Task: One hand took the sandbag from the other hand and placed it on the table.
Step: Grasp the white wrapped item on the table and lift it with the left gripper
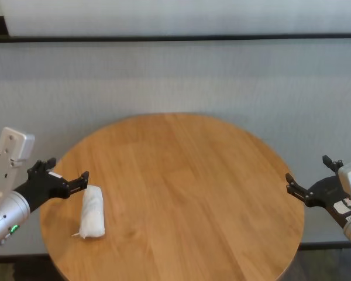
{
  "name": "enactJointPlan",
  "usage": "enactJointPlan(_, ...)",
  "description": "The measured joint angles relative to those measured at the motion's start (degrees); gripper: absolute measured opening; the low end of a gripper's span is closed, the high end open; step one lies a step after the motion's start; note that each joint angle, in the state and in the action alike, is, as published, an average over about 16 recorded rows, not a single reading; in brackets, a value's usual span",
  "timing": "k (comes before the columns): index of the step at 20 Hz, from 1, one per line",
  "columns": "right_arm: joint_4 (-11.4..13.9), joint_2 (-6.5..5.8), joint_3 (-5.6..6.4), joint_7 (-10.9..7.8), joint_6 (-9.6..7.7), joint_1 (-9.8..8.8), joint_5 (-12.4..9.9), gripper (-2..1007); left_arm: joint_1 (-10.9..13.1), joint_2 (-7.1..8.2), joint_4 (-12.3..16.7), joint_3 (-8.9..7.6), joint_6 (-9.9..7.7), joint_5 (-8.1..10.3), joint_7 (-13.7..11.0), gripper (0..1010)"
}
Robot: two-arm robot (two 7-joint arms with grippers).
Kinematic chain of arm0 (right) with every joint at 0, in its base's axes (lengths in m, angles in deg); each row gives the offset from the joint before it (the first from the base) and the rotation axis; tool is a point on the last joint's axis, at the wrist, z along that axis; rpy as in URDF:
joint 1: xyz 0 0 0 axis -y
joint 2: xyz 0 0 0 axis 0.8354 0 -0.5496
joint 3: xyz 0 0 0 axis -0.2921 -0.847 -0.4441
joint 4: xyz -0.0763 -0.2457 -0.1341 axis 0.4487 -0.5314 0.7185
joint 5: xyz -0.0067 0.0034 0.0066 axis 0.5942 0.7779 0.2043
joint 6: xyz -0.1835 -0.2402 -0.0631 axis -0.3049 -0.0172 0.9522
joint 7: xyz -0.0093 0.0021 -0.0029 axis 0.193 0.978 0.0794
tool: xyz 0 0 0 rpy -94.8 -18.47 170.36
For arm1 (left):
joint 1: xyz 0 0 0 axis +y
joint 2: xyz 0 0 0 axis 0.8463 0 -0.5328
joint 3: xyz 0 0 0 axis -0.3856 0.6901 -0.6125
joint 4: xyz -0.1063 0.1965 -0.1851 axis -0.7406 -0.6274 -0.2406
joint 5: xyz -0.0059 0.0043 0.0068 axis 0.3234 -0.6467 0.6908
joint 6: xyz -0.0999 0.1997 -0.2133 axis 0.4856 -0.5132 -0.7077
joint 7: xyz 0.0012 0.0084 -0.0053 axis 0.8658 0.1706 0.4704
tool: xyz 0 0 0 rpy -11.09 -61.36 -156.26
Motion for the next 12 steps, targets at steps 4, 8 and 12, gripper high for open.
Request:
enactJointPlan(4,0.0,0.0,0.0,0.0,0.0,0.0,0.0,1007,1.7,-0.68,1.69,-1.5,-2.31,2.3,-0.47,1000)
enactJointPlan(8,0.0,0.0,0.0,0.0,0.0,0.0,0.0,1007,3.36,-0.84,3.68,-2.19,-4.59,3.09,-0.63,1000)
enactJointPlan(12,0.0,0.0,0.0,0.0,0.0,0.0,0.0,1007,4.76,-0.74,5.62,-2.33,-6.97,3.07,-0.68,1000)
